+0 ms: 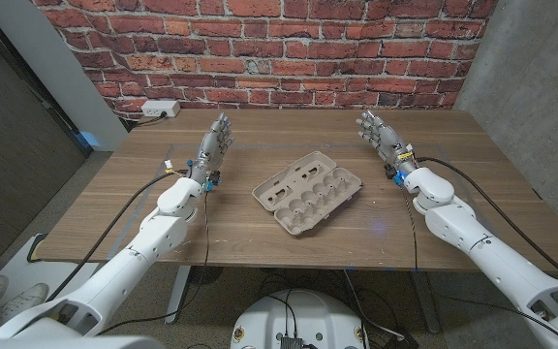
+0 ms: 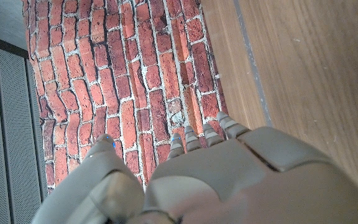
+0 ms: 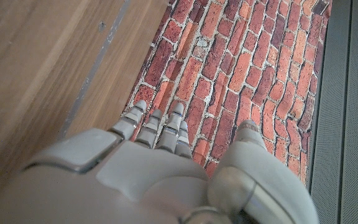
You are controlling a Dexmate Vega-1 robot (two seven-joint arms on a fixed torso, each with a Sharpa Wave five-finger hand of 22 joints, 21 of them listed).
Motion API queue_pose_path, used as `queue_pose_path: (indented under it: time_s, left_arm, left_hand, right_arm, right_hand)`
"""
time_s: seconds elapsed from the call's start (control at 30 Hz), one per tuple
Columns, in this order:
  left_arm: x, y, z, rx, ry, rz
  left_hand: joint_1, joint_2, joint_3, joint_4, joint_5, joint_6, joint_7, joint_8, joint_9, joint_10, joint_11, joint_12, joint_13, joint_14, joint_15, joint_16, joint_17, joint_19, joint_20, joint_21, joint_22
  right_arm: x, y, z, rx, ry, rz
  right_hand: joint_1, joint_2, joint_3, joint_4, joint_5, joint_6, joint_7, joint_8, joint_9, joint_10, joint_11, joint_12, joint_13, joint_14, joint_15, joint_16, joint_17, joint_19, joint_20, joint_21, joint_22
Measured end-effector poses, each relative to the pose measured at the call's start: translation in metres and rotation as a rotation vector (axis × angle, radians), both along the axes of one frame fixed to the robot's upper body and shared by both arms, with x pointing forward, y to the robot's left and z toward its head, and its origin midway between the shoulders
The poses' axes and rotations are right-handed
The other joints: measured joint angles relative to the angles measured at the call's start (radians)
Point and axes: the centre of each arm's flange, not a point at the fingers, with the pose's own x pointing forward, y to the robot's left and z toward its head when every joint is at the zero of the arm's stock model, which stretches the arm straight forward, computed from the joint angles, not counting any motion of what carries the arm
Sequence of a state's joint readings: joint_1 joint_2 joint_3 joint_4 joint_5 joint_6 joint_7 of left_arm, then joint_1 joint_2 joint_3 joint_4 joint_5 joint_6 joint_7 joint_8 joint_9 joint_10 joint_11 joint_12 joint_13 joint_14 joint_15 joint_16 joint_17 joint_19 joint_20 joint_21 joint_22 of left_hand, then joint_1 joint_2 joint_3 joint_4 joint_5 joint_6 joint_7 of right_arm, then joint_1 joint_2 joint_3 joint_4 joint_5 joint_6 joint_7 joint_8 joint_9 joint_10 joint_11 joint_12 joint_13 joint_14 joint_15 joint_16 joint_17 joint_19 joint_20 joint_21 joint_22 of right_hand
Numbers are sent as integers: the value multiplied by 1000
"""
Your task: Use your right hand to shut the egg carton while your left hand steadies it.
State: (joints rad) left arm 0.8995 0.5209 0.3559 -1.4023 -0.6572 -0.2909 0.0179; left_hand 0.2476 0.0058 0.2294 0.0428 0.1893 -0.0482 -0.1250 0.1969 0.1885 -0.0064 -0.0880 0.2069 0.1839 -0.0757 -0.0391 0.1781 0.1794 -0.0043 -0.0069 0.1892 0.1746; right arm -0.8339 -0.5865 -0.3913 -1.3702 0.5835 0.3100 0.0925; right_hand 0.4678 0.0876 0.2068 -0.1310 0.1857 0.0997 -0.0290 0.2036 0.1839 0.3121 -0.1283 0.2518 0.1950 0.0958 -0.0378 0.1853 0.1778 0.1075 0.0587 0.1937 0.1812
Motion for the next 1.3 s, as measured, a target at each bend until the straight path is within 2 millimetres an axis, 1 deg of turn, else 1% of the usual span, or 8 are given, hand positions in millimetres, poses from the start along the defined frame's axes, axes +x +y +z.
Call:
queue_pose_path:
  time_s: [0.13, 0.3, 0.47, 0.57, 0.7, 0.77, 1.13, 1.3]
  left_arm:
    - [-1, -3, 1, -11, -3, 5]
    - [-1, -6, 4, -22, -13, 11]
    - [0, -8, 2, -33, -11, 20]
    - [0, -9, 1, -41, -10, 24]
    - [-1, -10, -2, -43, -6, 30]
    - [-3, -12, -3, -42, -8, 30]
    - [-11, -11, -10, -39, 3, 53]
    - [-14, -9, -10, -38, 2, 63]
  left_hand:
    - [0, 0, 0, 0, 0, 0, 0, 0, 0, 4, -3, 0, 0, 4, 4, 8, 0, 0, 0, 0, 0]
    - [0, 0, 0, 0, 0, 0, 0, 0, 0, 4, -3, 0, 0, 4, 4, 8, 0, 0, 0, 0, 0]
    - [0, 0, 0, 0, 0, 0, 0, 0, 0, 4, -3, 0, 0, 4, 4, 8, 0, 4, -4, 0, 0]
    - [0, 0, 0, 0, 0, 0, 0, 0, 0, 8, 0, 0, 0, 4, 4, 8, 0, 4, -4, 0, 0]
    - [0, 0, 0, 0, 0, 0, 0, 0, 0, 8, 0, 1, 0, 4, 4, 8, 0, 4, -4, 0, 0]
    - [0, 0, 0, 0, 0, 0, 0, 0, 0, 8, 0, 1, 0, 4, 4, 8, 0, 4, -4, 0, 0]
    - [0, 0, 0, 0, 0, 0, 0, 0, 0, 8, 0, 1, 0, 4, 4, 8, 0, 4, -4, 0, 0]
    - [0, 0, 0, 0, 0, 0, 0, 0, 0, 8, 0, 1, 0, 4, 4, 8, 0, 4, -4, 0, 0]
  right_arm:
    - [0, 1, 4, -35, -11, 5]
    - [3, 2, 9, -84, -19, 13]
    - [5, 3, 14, -140, -39, 26]
    - [6, 4, 18, -178, -54, 30]
    - [7, 6, 21, -221, -73, 40]
    - [8, 8, 23, -246, -84, 45]
    - [8, 19, 29, -363, -143, 50]
    - [8, 25, 33, -413, -171, 48]
  right_hand:
    - [47, -1, 16, -27, 0, -5, -5, 0, 0, 8, -8, 3, 0, -5, 2, 0, -1, -7, -7, 0, 0]
    - [90, 3, 30, -41, 0, 2, -13, 0, 0, 26, -26, 11, 1, -5, 2, 0, -1, -7, -21, 0, 0]
    - [136, -9, 39, -50, 0, 2, -23, 2, 0, 33, -33, 15, 5, -15, 2, -4, -1, -25, -44, 0, 0]
    - [163, -12, 42, -53, 0, 21, -43, 8, 0, 50, -50, 22, 5, -15, 2, -4, -1, -22, -53, 0, 0]
    - [200, -13, 52, -46, -4, 60, -70, 15, 0, 75, -74, 29, 5, -14, 1, -2, -1, -15, -70, 0, 0]
    - [212, -11, 54, -43, -5, 72, -82, 20, 0, 83, -73, 33, 5, -8, 2, 0, -1, -12, -74, 0, 0]
    - [266, -3, 71, -43, -5, 118, -91, 28, 0, 124, -77, 45, 0, 23, 3, 4, -1, 8, -93, 6, 0]
    - [279, 1, 72, -41, -5, 134, -97, 30, 0, 144, -76, 53, 0, 30, 0, 4, -1, 8, -93, 6, 0]
